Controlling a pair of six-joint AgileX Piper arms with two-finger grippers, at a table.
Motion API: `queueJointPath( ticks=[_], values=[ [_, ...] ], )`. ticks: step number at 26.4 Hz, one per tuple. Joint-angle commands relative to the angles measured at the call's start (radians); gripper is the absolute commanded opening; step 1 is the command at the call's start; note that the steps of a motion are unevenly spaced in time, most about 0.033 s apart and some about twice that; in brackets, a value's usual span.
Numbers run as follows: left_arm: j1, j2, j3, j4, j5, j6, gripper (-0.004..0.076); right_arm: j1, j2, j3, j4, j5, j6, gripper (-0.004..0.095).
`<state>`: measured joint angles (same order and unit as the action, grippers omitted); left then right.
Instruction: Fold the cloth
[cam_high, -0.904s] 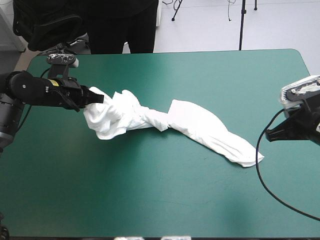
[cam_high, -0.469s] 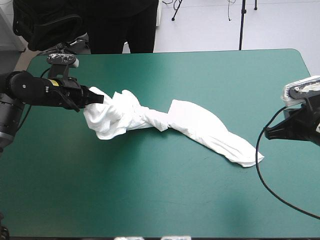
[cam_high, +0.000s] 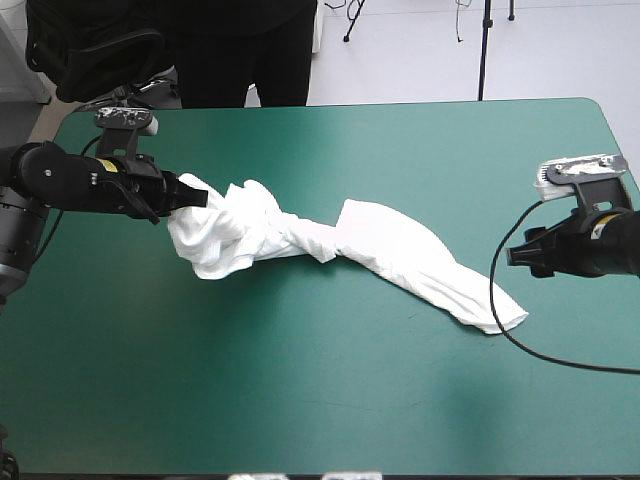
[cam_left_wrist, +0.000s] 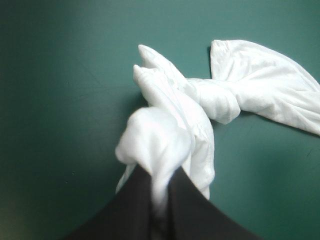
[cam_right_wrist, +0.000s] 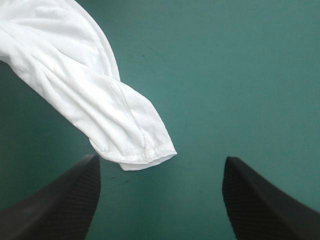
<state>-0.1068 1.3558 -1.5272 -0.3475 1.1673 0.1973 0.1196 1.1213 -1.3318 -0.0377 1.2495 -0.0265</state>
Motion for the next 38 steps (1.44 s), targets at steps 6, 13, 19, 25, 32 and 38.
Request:
queueJointPath(
  ticks=[6, 13, 19, 25, 32, 38],
  values=[
    [-0.001, -0.033, -0.036, -0.029, -0.046, 0.002, -0.0009, 0.002, 0.161, 0.067, -0.039, -0.024, 0.034, 0.0675],
    [-0.001, -0.033, -0.036, -0.027, -0.045, 0.002, -0.0009, 0.002, 0.249, 0.209, -0.039, -0.168, 0.034, 0.0675],
    [-0.001, -0.033, -0.036, -0.025, -0.039, 0.002, -0.0009, -0.048, 0.344, 0.261, 0.029, -0.240, -0.008, 0.0614],
    [-0.001, -0.033, -0.036, -0.022, -0.031, 0.002, -0.0009, -0.104, 0.397, 0.261, 0.070, -0.287, -0.035, 0.0577],
    [-0.001, -0.033, -0.036, -0.020, -0.031, 0.002, -0.0009, -0.109, 0.465, 0.345, 0.108, -0.303, -0.059, 0.0576],
    [-0.001, -0.033, -0.036, -0.018, -0.034, 0.004, -0.0009, -0.109, 0.465, 0.399, 0.108, -0.303, -0.057, 0.0170]
  ],
)
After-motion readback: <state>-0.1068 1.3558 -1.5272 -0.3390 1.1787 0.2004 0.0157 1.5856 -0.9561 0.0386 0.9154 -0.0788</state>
